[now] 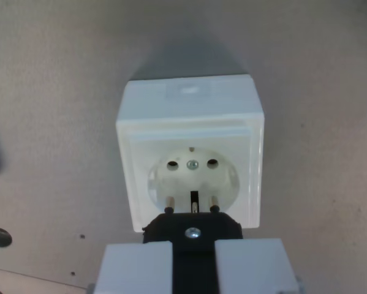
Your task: Move above the white socket
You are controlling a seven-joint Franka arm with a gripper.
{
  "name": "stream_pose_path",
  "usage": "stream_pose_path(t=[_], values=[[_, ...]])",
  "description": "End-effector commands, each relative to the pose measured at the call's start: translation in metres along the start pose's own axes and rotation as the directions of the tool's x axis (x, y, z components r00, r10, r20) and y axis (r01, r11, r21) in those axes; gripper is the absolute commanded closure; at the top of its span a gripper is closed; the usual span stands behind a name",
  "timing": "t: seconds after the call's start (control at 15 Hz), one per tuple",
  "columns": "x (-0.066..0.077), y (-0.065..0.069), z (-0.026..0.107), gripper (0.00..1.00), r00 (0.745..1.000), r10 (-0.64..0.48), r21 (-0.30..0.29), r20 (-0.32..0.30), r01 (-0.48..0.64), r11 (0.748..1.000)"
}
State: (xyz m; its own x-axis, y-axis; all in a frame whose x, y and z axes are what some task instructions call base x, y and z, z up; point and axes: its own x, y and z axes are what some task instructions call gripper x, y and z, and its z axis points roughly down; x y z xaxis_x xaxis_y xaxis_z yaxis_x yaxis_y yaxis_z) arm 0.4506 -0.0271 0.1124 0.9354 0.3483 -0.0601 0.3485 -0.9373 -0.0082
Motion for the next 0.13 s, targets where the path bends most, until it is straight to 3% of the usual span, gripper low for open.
stream_pose_path(t=[0.07,0.13], values=[[-0.0043,-0.0036,0.0064,1.0,0.995,-0.044,-0.069,-0.093,0.037,0.997],[-0.0043,-0.0037,0.0069,1.0,0.995,-0.043,-0.068,-0.092,0.037,0.997]])
